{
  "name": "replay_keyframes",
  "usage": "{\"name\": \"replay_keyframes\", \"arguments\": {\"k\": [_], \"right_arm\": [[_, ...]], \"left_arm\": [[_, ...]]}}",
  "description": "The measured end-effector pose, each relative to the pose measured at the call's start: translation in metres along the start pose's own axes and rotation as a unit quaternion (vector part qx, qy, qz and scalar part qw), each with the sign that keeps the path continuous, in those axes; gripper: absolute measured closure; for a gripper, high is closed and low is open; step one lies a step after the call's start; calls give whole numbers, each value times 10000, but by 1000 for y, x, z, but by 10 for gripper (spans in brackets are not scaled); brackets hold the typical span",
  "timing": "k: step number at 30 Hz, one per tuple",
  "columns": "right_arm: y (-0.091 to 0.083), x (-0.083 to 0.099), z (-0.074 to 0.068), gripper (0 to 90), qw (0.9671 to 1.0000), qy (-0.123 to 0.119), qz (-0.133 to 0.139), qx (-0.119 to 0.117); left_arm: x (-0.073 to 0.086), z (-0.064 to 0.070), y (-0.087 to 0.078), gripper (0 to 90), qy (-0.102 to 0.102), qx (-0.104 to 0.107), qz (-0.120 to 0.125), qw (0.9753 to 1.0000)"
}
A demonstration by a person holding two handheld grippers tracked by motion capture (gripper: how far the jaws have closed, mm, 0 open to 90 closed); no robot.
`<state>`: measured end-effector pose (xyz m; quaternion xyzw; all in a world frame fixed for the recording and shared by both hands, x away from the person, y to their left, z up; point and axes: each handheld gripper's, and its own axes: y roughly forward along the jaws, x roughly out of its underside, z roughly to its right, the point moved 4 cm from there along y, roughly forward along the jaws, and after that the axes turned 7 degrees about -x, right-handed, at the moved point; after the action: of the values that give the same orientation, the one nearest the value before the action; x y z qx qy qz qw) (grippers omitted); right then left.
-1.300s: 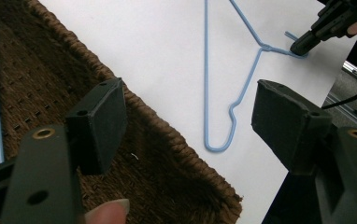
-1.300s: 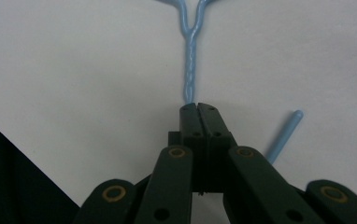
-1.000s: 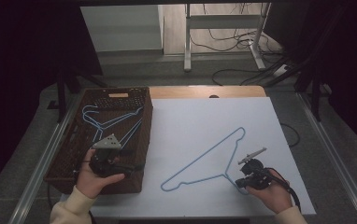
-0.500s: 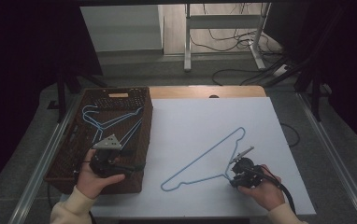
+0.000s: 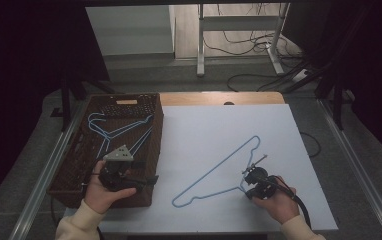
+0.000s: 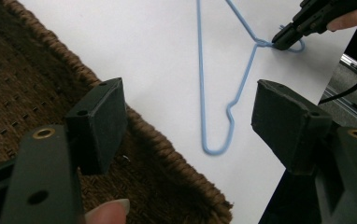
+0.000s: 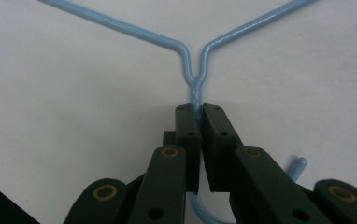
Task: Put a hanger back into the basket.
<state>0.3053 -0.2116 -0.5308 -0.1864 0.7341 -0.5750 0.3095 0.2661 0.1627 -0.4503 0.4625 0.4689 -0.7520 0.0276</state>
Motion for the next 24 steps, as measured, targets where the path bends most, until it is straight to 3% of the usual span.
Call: {"name": "replay_keyframes", "arguments": {"k": [5,9,17,24], "right_arm": [[-1,0,2,858,9998,132,73,-116],[-6,-2,0,858,9998,156,116,-103],[-17,-7,-3,859,9996,128,227,-126],[-21,-6,-4,859,9994,124,282,-167]], "left_arm": [[-6,12,5,271,142,78,-21,9999],[-14,33,19,271,426,224,-150,9987],[-33,71,56,271,829,584,-424,9939],[-38,89,92,272,878,854,-760,9896]]}}
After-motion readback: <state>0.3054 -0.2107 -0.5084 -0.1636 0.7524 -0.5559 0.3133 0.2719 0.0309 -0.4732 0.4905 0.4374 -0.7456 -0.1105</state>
